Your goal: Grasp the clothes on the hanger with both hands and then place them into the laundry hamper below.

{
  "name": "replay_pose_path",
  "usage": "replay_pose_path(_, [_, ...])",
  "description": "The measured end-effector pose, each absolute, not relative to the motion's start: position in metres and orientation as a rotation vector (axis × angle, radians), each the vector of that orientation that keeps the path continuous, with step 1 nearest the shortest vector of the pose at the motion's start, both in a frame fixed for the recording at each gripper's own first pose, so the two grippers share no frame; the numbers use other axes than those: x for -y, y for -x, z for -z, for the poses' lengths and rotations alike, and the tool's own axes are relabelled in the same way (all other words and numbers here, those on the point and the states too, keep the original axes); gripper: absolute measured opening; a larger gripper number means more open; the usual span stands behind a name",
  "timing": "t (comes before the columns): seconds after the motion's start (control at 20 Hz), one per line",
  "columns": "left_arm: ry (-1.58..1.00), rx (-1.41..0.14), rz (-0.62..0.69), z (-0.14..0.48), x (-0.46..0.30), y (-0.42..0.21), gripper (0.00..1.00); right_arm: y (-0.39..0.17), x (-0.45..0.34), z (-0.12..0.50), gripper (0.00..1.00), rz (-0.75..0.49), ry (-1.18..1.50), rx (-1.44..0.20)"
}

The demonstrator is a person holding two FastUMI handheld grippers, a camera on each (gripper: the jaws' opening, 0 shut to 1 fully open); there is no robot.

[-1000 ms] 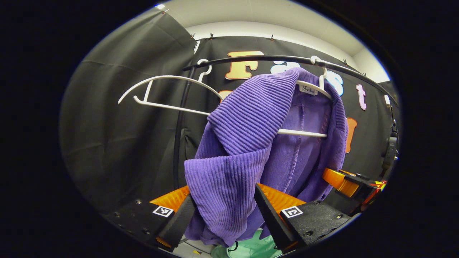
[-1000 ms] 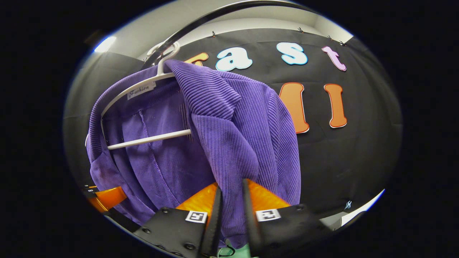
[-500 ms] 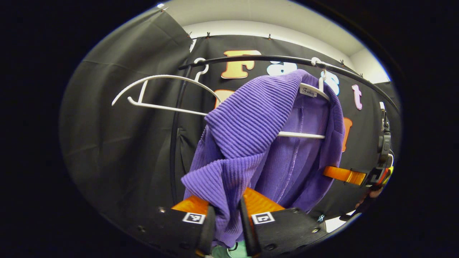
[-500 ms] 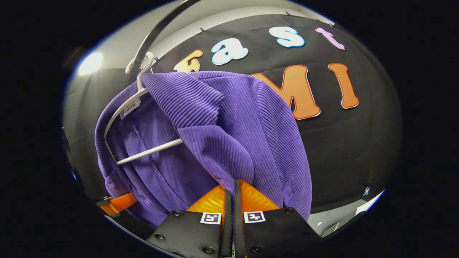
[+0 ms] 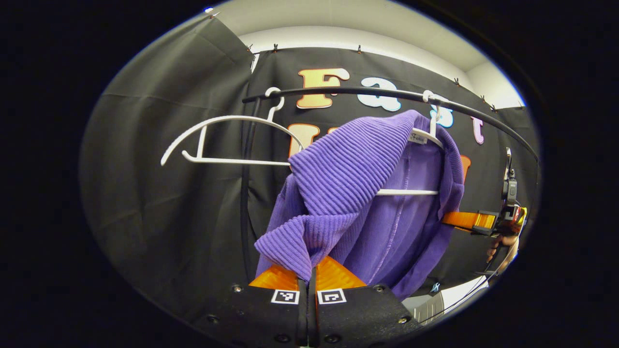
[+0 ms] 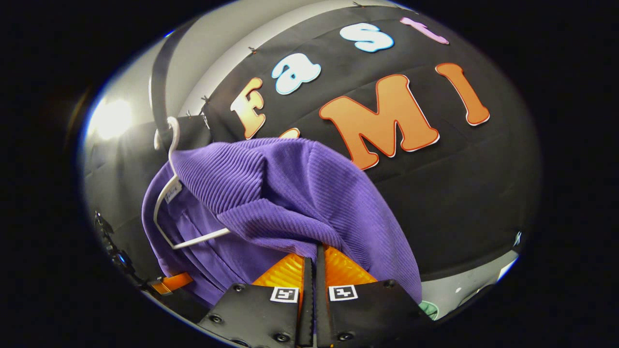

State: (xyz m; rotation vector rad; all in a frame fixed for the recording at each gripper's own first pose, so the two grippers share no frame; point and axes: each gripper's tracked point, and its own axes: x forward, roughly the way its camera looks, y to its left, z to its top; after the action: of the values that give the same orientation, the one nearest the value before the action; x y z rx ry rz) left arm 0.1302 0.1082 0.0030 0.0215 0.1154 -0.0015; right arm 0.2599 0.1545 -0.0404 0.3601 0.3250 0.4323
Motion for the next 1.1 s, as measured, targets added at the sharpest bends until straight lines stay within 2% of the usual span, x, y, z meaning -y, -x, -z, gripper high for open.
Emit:
replay_pose_path(0.1, [-0.017,-0.103,0.0,-0.014,-0.116,-0.128,0.01,-0.262,-0.147,0.028,0.08,-0.44,-0.401,-0.309])
replay_pose_path(0.15, [-0.014,-0.096,-0.002,-0.019,-0.12,-0.126,0.0,-0.262,-0.143,0.022,0.01,-0.443,-0.411,-0.295])
replay_pose_path(0.3, [0.0,-0.078,-0.007,-0.035,-0.132,-0.124,0.01,-0.264,-0.134,0.004,0.01,-0.454,-0.442,-0.258])
replay_pose_path(0.35, [0.011,-0.071,-0.003,-0.041,-0.135,-0.124,0.0,-0.263,-0.132,-0.002,0.07,-0.464,-0.46,-0.251])
replay_pose_path(1.1, [0.004,0.06,0.024,-0.12,-0.168,-0.122,0.01,-0.279,-0.09,-0.082,0.07,-0.501,-0.7,-0.114])
